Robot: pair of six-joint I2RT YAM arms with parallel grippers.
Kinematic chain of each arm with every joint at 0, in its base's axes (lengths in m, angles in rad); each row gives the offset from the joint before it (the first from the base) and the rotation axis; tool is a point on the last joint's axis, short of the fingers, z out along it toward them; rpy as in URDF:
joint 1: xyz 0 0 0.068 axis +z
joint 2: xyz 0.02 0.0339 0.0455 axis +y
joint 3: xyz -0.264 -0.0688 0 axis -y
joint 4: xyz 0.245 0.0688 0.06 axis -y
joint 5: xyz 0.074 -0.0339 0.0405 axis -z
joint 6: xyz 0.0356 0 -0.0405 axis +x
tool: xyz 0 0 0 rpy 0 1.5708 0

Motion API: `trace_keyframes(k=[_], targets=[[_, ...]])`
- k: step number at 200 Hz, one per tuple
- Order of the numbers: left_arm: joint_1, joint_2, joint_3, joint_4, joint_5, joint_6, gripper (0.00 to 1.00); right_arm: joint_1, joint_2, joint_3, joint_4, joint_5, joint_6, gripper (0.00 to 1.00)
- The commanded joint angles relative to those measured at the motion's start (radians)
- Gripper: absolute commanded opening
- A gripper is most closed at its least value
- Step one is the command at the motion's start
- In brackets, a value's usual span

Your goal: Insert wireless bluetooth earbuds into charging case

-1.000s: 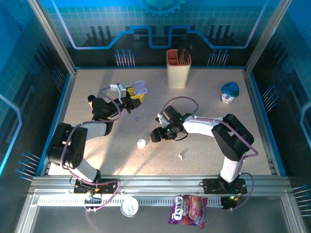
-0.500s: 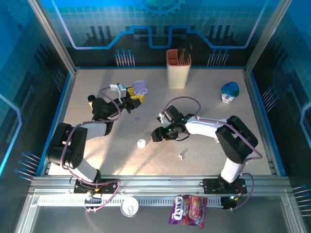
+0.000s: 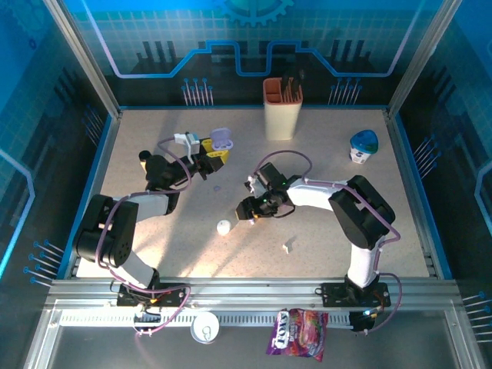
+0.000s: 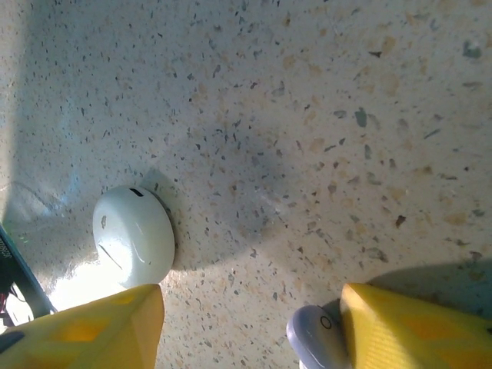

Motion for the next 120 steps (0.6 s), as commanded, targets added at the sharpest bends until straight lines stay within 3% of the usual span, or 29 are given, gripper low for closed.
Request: trace_keyframes(k=[1,120], targets=[[0.009,-0.023,0.000,0.034,0.033,0.000,0.27,-0.009,-0.008,-0.041,0.025,-0.052,0.010,0.59],[0.009,-0.024,-0.002,0.034,0.036,-0.006,0.27,-0.015,-0.034,-0.097,0.065,-0.060,0.046,0.33]])
